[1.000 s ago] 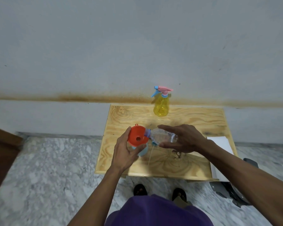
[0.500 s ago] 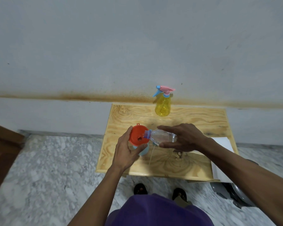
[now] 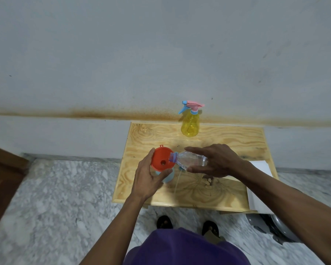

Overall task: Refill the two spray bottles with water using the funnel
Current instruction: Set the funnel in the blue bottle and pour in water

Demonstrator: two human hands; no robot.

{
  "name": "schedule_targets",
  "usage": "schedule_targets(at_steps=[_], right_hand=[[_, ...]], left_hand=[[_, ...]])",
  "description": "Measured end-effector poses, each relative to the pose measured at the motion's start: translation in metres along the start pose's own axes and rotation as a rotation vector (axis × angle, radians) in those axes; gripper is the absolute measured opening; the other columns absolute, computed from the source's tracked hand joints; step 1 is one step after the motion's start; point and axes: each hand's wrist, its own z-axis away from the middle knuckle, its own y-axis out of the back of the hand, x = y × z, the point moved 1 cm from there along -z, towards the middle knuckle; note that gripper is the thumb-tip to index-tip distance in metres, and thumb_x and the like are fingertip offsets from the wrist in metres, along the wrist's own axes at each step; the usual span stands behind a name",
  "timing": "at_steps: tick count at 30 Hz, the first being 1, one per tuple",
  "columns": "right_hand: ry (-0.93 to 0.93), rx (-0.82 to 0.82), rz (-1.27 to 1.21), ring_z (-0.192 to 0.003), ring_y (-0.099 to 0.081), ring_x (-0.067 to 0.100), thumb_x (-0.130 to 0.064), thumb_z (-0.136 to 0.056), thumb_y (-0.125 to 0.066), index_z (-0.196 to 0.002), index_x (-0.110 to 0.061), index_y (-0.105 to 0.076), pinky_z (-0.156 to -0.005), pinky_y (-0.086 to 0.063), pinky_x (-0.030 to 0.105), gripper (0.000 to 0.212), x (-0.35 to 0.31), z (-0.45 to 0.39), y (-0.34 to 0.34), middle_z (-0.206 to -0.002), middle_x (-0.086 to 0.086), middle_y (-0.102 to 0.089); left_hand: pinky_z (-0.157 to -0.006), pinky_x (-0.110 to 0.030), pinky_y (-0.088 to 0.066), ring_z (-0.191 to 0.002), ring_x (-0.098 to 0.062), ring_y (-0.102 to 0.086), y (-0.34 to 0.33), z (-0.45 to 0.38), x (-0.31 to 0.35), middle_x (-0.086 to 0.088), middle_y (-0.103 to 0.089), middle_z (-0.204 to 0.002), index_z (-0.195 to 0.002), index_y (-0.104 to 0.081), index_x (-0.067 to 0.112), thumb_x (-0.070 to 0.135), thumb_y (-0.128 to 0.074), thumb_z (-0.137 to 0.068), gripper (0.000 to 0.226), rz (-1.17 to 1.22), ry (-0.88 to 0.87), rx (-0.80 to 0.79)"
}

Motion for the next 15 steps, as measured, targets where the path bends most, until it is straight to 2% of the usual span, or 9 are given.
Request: schedule_targets(at_steps=[3, 10, 15], right_hand=[[-0.002, -0.003, 0.002, -0.093, -0.066, 0.018, -0.086, -0.077, -0.034, -0.149, -0.049, -0.028, -0.066, -0.044, 0.028, 0.082, 0.0001, 0.0005, 0.0006, -0.119, -0.006, -0.071], [0.0, -0.011, 0.021, -0.091, -0.066, 0.018, -0.087, -0.077, -0.035, -0.15, -0.048, -0.027, -0.063, -0.036, 0.027, 0.082, 0.0012, -0.0005, 0.0, -0.118, -0.005, -0.072], [0.002, -0.009, 0.023, -0.091, -0.066, 0.018, -0.09, -0.075, -0.029, -0.15, -0.049, -0.025, -0.064, -0.039, 0.027, 0.085, 0.0031, -0.0004, -0.0017, -0.118, -0.005, -0.071]], left_hand=[[-0.104, -0.028, -0.034, -0.136, -0.015, -0.04, -0.0006, -0.0002, -0.0006, 0.004, -0.046, -0.151, -0.156, -0.028, 0.025, 0.061, -0.075, -0.075, 0.1, -0.006, -0.005, -0.001], [-0.106, -0.03, -0.036, -0.137, -0.016, -0.041, -0.0009, 0.0, -0.0018, 0.003, -0.046, -0.151, -0.156, -0.029, 0.026, 0.068, -0.074, -0.072, 0.104, 0.001, -0.007, 0.0], [-0.104, -0.028, -0.033, -0.137, -0.016, -0.041, -0.0015, 0.0002, -0.002, 0.002, -0.046, -0.151, -0.156, -0.029, 0.025, 0.058, -0.077, -0.076, 0.099, -0.004, -0.005, 0.004]])
